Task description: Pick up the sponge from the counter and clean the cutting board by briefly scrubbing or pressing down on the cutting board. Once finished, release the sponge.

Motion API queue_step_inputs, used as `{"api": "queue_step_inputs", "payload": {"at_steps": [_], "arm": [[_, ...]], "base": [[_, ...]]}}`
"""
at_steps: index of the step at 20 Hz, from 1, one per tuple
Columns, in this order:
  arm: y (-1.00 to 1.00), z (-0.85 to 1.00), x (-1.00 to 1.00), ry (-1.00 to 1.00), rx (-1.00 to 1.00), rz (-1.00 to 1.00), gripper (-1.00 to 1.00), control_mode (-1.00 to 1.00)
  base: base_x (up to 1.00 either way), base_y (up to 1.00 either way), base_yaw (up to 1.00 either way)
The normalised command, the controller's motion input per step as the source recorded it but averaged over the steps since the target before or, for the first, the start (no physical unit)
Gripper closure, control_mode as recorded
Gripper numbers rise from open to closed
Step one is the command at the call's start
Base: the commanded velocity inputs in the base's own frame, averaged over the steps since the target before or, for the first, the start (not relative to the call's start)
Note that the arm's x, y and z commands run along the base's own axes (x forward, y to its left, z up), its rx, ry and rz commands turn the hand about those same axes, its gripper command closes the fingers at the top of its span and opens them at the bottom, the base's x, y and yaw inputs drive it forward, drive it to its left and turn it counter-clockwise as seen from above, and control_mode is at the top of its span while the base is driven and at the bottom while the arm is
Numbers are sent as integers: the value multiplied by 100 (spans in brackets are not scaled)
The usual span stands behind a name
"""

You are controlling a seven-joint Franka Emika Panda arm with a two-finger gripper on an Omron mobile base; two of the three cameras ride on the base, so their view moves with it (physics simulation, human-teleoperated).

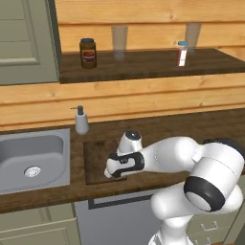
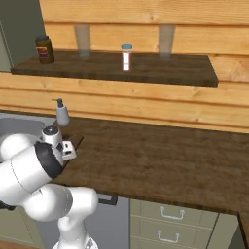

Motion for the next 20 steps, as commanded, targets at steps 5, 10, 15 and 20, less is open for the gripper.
{"api": "queue_step_inputs", "payload": {"at_steps": [5,10,15,20], "arm": [[-90,-28,0,1,0,0,100,-100],[-96,8,1,0,3,0,100,-100],[-84,48,18,0,6,-3,100,-100],[-95,8,30,4,3,-6,100,-100]], "base": [[0,0,0],[0,0,0],[0,0,0],[0,0,0]]}}
